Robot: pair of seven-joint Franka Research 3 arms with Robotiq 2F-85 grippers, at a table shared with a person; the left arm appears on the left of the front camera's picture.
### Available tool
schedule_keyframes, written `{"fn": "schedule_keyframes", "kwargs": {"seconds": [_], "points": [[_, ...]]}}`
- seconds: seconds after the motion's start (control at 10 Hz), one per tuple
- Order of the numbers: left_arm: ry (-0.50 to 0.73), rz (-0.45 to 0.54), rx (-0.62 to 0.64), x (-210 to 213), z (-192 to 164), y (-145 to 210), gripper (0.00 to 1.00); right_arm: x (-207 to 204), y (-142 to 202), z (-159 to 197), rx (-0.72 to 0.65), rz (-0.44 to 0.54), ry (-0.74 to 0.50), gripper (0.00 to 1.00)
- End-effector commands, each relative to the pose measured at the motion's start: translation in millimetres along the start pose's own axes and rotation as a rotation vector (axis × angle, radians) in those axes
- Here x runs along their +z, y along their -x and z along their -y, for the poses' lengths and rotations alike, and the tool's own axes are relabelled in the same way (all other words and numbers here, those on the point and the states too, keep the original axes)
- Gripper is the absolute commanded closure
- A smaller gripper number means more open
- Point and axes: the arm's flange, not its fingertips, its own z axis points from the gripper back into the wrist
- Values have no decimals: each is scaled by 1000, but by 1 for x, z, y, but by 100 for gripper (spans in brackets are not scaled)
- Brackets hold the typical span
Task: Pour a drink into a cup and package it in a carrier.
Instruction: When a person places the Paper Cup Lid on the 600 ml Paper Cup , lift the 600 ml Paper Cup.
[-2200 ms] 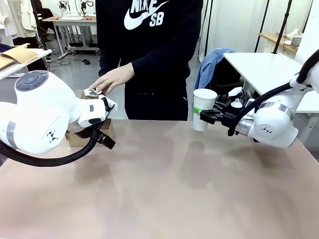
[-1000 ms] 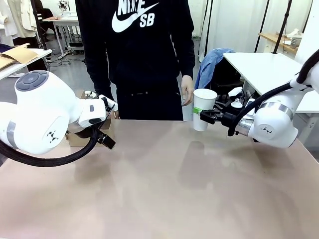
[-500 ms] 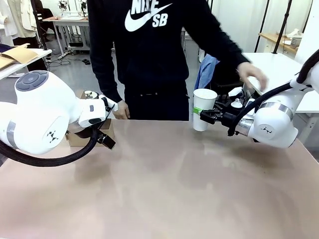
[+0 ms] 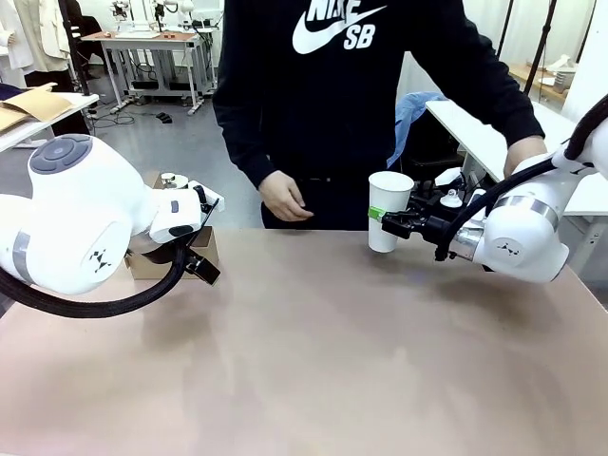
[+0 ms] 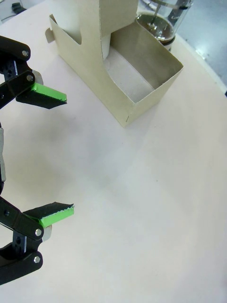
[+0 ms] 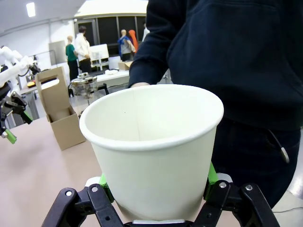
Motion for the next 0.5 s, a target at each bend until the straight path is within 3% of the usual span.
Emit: {"fn": "schedule_keyframes", "kwargs": {"seconds": [0.0,0.4], "points": [[2,1,1,0,0,0,0,-1,-3,-1,-2,14,1,20],[2,1,1,0,0,0,0,-1,-3,-1,-2,14,1,20]]}}
